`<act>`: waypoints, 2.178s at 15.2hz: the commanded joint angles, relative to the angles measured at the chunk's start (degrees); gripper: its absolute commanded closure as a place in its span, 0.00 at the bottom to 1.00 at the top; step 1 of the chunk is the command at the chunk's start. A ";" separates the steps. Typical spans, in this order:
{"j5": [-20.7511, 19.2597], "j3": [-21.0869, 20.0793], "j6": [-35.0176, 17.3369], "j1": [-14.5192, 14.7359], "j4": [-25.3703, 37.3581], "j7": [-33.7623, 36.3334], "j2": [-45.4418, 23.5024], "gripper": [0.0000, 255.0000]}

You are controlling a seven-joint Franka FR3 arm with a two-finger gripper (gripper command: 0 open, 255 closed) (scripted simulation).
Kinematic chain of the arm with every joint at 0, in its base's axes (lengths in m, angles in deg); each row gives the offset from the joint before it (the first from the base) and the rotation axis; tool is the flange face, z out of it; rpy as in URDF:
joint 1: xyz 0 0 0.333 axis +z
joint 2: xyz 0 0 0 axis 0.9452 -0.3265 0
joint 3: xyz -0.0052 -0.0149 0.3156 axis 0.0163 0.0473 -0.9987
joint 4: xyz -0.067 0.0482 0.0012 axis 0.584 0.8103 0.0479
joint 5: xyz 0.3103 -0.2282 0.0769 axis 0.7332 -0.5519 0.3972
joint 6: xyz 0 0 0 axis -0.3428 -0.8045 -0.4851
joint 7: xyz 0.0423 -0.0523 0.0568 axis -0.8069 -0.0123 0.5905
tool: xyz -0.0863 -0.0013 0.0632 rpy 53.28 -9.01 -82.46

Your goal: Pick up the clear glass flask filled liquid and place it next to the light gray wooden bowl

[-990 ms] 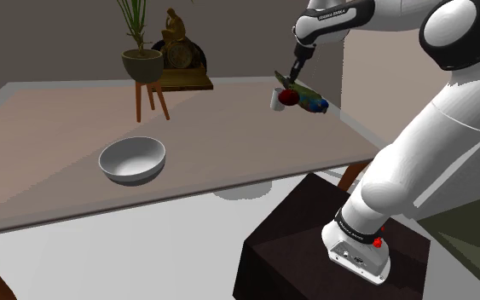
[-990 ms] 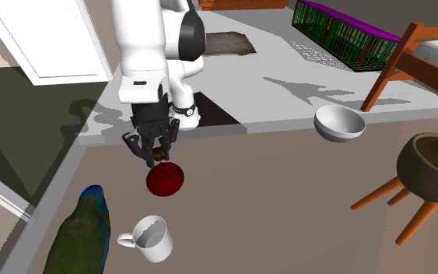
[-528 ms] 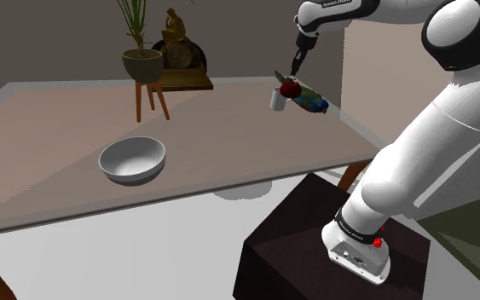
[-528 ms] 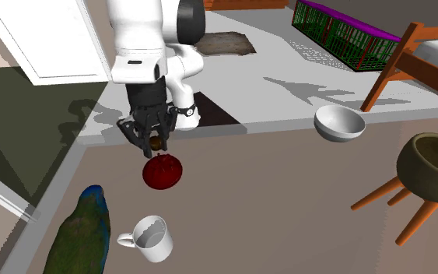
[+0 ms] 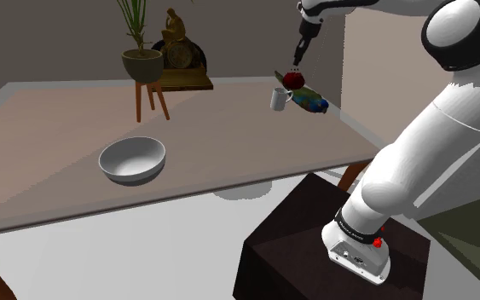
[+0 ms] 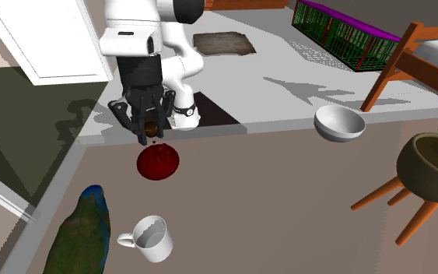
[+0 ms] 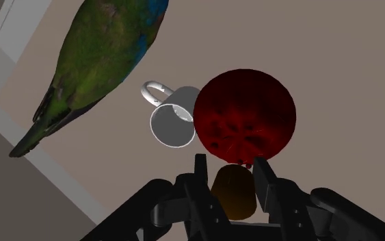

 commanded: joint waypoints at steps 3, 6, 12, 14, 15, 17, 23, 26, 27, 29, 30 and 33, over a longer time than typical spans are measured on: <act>0.35 -0.03 3.04 0.10 3.40 -0.38 -0.39 1.00; 0.69 -0.02 5.38 0.16 6.16 -0.72 -0.84 1.00; -2.17 -4.32 7.26 2.11 3.65 5.87 3.11 1.00; -3.23 -6.46 7.63 2.99 1.99 9.10 4.77 1.00; -3.66 -7.52 7.85 3.42 1.26 10.68 5.49 1.00; -4.32 -9.67 8.32 4.23 0.02 13.76 6.72 1.00; -5.24 -15.87 9.94 6.82 -2.12 22.58 8.78 1.00; -5.29 -18.86 10.84 8.18 -2.30 26.80 8.95 1.00; -5.27 -19.83 11.14 8.64 -2.23 28.19 8.88 1.00; -5.20 -21.75 11.78 9.60 -1.89 30.94 8.57 1.00; -5.14 -22.71 12.10 10.07 -1.63 32.29 8.32 1.00; -4.98 -25.50 13.12 11.51 -0.42 36.32 7.22 1.00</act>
